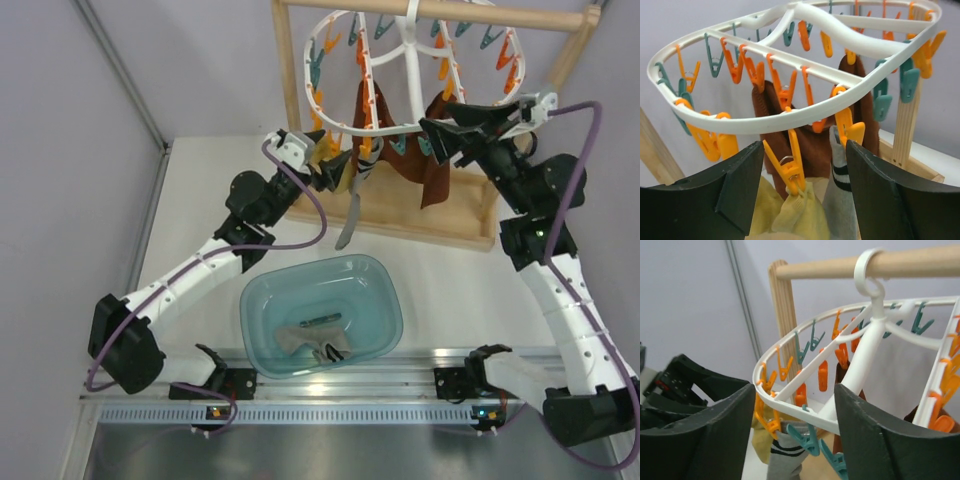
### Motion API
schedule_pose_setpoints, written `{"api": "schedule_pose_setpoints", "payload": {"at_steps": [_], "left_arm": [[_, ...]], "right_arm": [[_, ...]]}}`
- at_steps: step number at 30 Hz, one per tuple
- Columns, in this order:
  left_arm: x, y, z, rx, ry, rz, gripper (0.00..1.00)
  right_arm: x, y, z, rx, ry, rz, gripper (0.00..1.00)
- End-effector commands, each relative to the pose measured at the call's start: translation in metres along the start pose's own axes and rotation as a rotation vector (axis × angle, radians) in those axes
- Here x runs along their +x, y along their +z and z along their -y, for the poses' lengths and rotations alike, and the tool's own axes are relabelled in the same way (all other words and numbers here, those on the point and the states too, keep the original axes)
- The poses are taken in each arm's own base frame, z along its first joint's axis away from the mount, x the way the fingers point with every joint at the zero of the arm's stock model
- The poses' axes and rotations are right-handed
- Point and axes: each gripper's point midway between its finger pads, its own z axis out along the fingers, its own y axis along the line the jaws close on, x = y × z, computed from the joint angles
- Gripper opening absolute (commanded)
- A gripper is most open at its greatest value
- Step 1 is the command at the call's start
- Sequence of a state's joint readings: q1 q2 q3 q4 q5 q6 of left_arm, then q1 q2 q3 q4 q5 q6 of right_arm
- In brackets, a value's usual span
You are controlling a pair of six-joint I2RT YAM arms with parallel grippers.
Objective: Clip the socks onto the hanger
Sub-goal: Open the clamp at the hanger.
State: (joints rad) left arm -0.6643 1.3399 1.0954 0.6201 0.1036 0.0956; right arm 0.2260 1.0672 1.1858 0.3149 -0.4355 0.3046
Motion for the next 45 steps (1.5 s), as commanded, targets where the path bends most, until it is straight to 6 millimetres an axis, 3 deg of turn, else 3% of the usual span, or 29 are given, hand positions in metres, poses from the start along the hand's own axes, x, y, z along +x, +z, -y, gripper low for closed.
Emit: {"api": "schedule_pose_setpoints", "payload": {"at_steps": [1, 4, 7, 8, 10, 11, 13, 14, 16, 19, 25, 29, 33, 38, 45], "left_arm": [[-0.015, 0.004, -0.020, -0.067, -0.002, 0.018, 0.72], [-0.015, 0.008, -0.036, -0.109, -0.010, 0.019, 0.71], [-0.015, 0.011, -0.047, -0.126, -0.017, 0.021, 0.71], [-0.017, 0.012, -0.048, -0.127, -0.012, 0.027, 0.71], [-0.016, 0.013, -0.051, -0.123, -0.003, 0.025, 0.71], [-0.015, 0.013, -0.052, -0.125, 0.000, 0.021, 0.71], [-0.013, 0.015, -0.057, -0.129, -0.001, 0.016, 0.71], [-0.013, 0.015, -0.060, -0.135, -0.003, 0.014, 0.71], [-0.013, 0.016, -0.068, -0.146, -0.001, 0.013, 0.71], [-0.015, 0.018, -0.074, -0.148, 0.015, 0.019, 0.70], [-0.017, 0.021, -0.080, -0.145, 0.029, 0.025, 0.71], [-0.017, 0.019, -0.079, -0.139, 0.028, 0.016, 0.71], [-0.019, 0.012, -0.077, -0.133, 0.011, 0.005, 0.70], [-0.030, -0.016, -0.058, -0.060, -0.052, -0.014, 0.71], [-0.018, -0.059, 0.009, 0.195, -0.140, -0.094, 0.73]], "right_arm": [[-0.086, -0.023, -0.021, 0.037, -0.051, 0.175, 0.66], [-0.094, -0.037, -0.001, 0.174, -0.123, 0.183, 0.67], [-0.081, -0.052, 0.026, 0.307, -0.157, 0.130, 0.67], [-0.064, -0.054, 0.032, 0.310, -0.157, 0.085, 0.67], [-0.054, -0.061, 0.038, 0.301, -0.201, 0.052, 0.69], [-0.037, -0.064, 0.045, 0.304, -0.209, 0.007, 0.69], [-0.027, -0.072, 0.067, 0.360, -0.242, -0.028, 0.70], [-0.016, -0.072, 0.065, 0.314, -0.233, -0.058, 0.70], [-0.018, -0.082, 0.086, 0.337, -0.246, -0.065, 0.70], [-0.008, -0.082, 0.088, 0.251, -0.255, -0.100, 0.69], [0.015, -0.063, 0.073, 0.011, -0.232, -0.135, 0.66], [0.011, -0.049, 0.081, -0.003, -0.262, -0.107, 0.64], [0.014, -0.039, 0.088, -0.005, -0.258, -0.100, 0.46], [0.014, -0.036, 0.074, -0.047, -0.257, -0.092, 0.25], [0.013, -0.041, 0.057, -0.052, -0.233, -0.088, 0.04]]}}
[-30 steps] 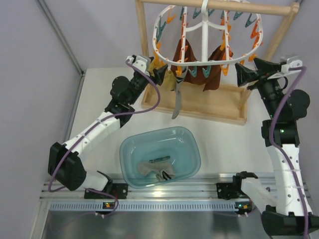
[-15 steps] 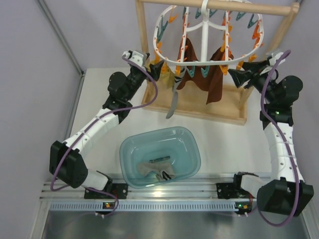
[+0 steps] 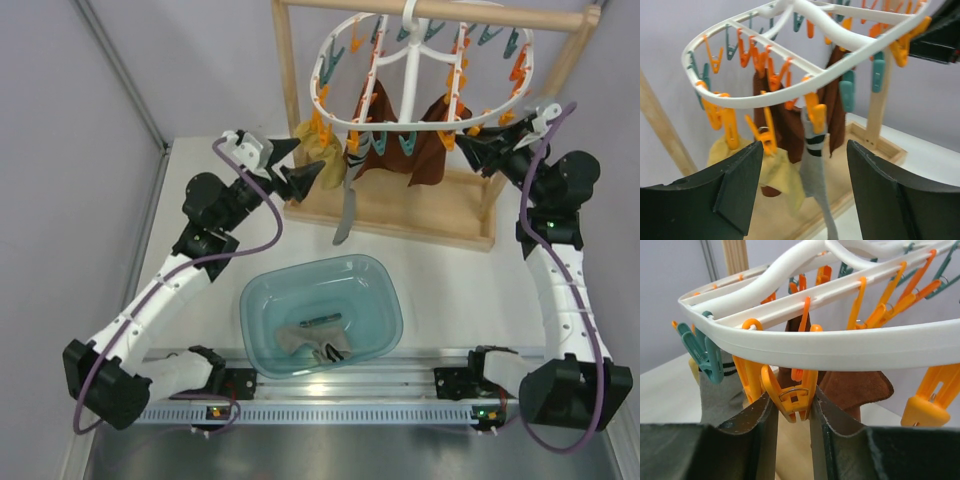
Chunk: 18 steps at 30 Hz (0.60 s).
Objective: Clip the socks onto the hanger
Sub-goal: Open the clamp at the hanger.
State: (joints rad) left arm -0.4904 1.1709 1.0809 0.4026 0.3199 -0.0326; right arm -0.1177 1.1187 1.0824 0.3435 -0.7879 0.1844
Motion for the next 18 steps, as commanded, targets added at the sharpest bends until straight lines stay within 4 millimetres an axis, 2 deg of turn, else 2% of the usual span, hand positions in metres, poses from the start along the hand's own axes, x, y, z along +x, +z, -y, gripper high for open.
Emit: {"api": "schedule_pose_setpoints", "payload": {"at_steps": [1, 3, 8, 9, 10, 12, 13, 15, 16, 18], "left_arm": [[0.012, -0.013, 0.039, 0.138, -0.040, -0.033, 0.73], [0.015, -0.008, 0.056, 0.173, -0.043, -0.023, 0.73], [0.014, 0.020, 0.071, 0.164, -0.048, 0.091, 0.75], [0.025, 0.026, 0.071, 0.148, -0.048, 0.092, 0.78], [0.026, 0.031, 0.072, 0.138, -0.049, 0.102, 0.79], [0.020, 0.042, 0.072, 0.105, -0.059, 0.149, 0.80], [0.029, 0.050, 0.072, 0.100, -0.081, 0.144, 0.79], [0.020, 0.057, 0.074, 0.107, -0.096, 0.190, 0.78], [0.028, 0.062, 0.075, 0.104, -0.120, 0.185, 0.77], [0.029, 0.069, 0.073, 0.094, -0.143, 0.216, 0.74]], "right_arm": [[-0.041, -0.003, -0.027, -0.055, -0.083, 0.091, 0.03], [-0.041, -0.003, -0.029, -0.057, -0.077, 0.091, 0.01], [-0.042, -0.005, -0.038, -0.065, -0.057, 0.087, 0.00], [-0.043, -0.005, -0.041, -0.070, -0.057, 0.091, 0.00], [-0.044, -0.006, -0.042, -0.071, -0.058, 0.091, 0.00], [-0.044, -0.006, -0.043, -0.067, -0.053, 0.089, 0.00], [-0.042, -0.006, -0.043, -0.068, -0.048, 0.084, 0.00], [-0.042, -0.006, -0.044, -0.065, -0.047, 0.078, 0.00], [-0.041, -0.007, -0.044, -0.066, -0.048, 0.076, 0.00], [-0.041, -0.007, -0.045, -0.064, -0.048, 0.075, 0.00]]}}
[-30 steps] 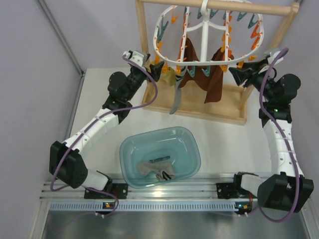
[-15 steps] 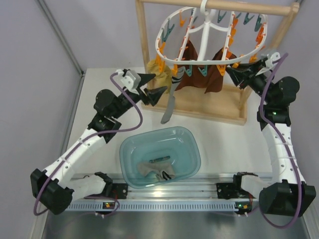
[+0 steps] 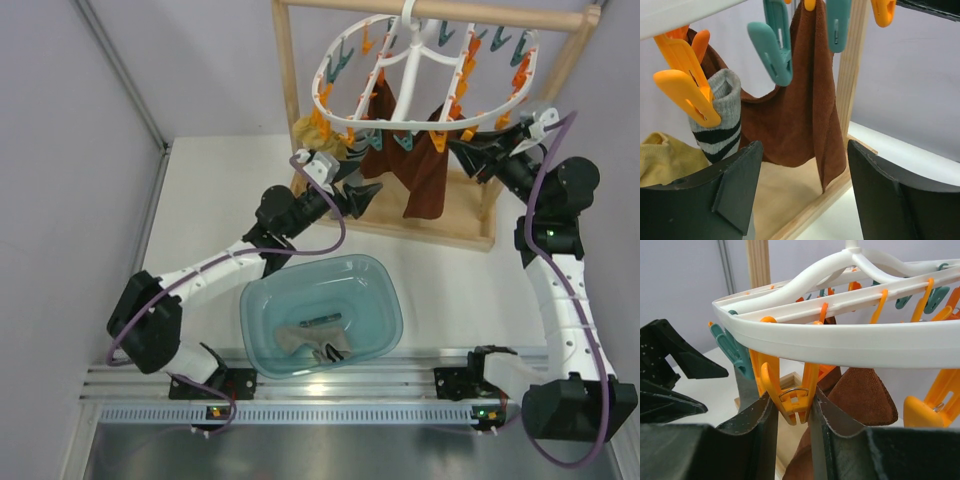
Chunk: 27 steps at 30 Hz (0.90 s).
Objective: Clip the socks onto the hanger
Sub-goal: Open the clamp at the hanger.
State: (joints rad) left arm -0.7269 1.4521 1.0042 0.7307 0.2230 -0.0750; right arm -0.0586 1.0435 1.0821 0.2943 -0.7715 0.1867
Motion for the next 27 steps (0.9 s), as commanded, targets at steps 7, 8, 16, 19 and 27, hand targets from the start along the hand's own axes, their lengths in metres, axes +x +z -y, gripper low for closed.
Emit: {"api": "schedule_pose_setpoints", "payload": {"at_steps": [7, 8, 16, 19, 27], "left_arm": [[-0.057, 0.027, 0.006, 0.015, 0.019, 0.332, 0.72], [-0.057, 0.031, 0.006, 0.015, 0.019, 0.340, 0.72], [-0.062, 0.062, -0.007, -0.048, 0.030, 0.422, 0.63], [-0.063, 0.065, -0.007, -0.052, 0.036, 0.437, 0.62], [-0.070, 0.054, -0.008, -0.073, 0.079, 0.459, 0.49]], "right_arm": [[-0.016, -0.001, -0.010, -0.007, -0.045, 0.030, 0.00], [-0.017, -0.002, -0.009, -0.004, -0.047, 0.030, 0.00], [-0.015, -0.004, -0.010, 0.000, -0.052, 0.022, 0.00], [-0.016, -0.005, -0.011, -0.001, -0.060, 0.021, 0.00], [-0.012, -0.002, -0.009, -0.003, -0.051, 0.017, 0.00]]}}
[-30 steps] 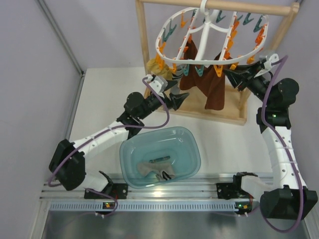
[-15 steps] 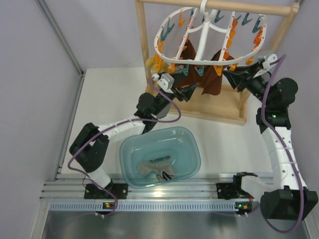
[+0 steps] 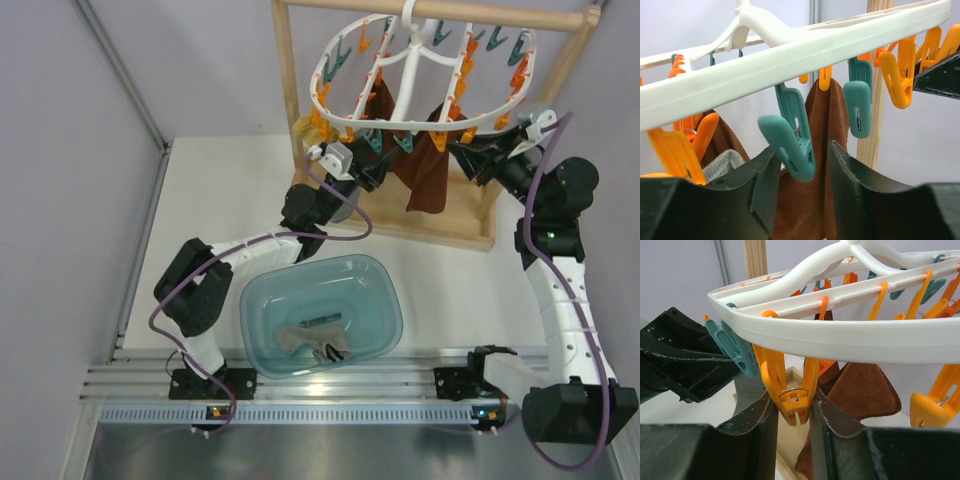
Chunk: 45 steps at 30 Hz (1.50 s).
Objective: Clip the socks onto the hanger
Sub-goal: Open the clamp at the hanger.
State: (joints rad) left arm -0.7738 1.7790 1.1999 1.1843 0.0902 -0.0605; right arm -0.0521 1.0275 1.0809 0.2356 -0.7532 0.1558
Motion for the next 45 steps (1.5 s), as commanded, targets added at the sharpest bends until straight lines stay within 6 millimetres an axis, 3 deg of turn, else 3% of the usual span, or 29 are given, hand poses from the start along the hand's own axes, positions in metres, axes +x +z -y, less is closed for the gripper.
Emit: {"api": "schedule_pose_setpoints", "payload": {"at_steps": [1, 3, 7, 11, 12, 17, 20, 24, 28, 29, 31, 38, 41, 45], "left_arm": [[-0.045, 0.002, 0.001, -0.004, 0.032, 0.128, 0.46], [-0.049, -0.003, 0.005, 0.015, 0.043, 0.124, 0.23], [-0.048, -0.010, 0.007, 0.023, 0.055, 0.081, 0.00], [-0.044, -0.014, 0.006, 0.027, 0.099, 0.028, 0.00], [-0.046, -0.014, 0.007, 0.037, 0.118, 0.015, 0.00], [-0.038, -0.018, 0.009, 0.066, 0.161, -0.082, 0.00], [-0.038, -0.020, 0.011, 0.080, 0.180, -0.112, 0.00], [-0.040, -0.022, 0.013, 0.102, 0.213, -0.159, 0.00], [-0.037, -0.025, 0.015, 0.105, 0.233, -0.235, 0.00], [-0.037, -0.026, 0.014, 0.107, 0.247, -0.242, 0.00], [-0.038, -0.030, 0.017, 0.110, 0.255, -0.267, 0.00], [-0.042, -0.038, 0.023, 0.131, 0.266, -0.288, 0.00], [-0.040, -0.041, 0.024, 0.141, 0.269, -0.277, 0.00], [-0.046, -0.043, 0.028, 0.156, 0.286, -0.238, 0.00]], "right_arm": [[-0.018, 0.000, -0.008, -0.018, -0.055, 0.045, 0.00], [-0.015, 0.000, -0.006, -0.013, -0.049, 0.038, 0.00], [-0.015, 0.000, -0.005, -0.004, -0.047, 0.036, 0.00], [-0.015, -0.003, -0.012, -0.026, -0.023, 0.003, 0.19], [-0.015, -0.005, -0.015, -0.033, -0.020, -0.005, 0.33], [-0.024, -0.028, -0.045, -0.089, -0.055, -0.035, 0.71], [-0.032, -0.046, -0.070, -0.147, -0.110, -0.032, 0.78], [-0.043, -0.058, -0.091, -0.199, -0.125, -0.009, 0.76], [-0.039, -0.052, -0.101, -0.245, 0.042, -0.007, 0.67], [-0.047, -0.048, -0.099, -0.242, 0.027, 0.040, 0.67], [-0.044, -0.039, -0.104, -0.247, 0.113, 0.079, 0.67], [-0.046, 0.005, -0.145, -0.397, 0.185, 0.167, 0.65], [-0.038, 0.020, -0.145, -0.378, 0.133, 0.207, 0.65], [-0.027, 0.039, -0.129, -0.294, 0.137, 0.235, 0.68]]}}
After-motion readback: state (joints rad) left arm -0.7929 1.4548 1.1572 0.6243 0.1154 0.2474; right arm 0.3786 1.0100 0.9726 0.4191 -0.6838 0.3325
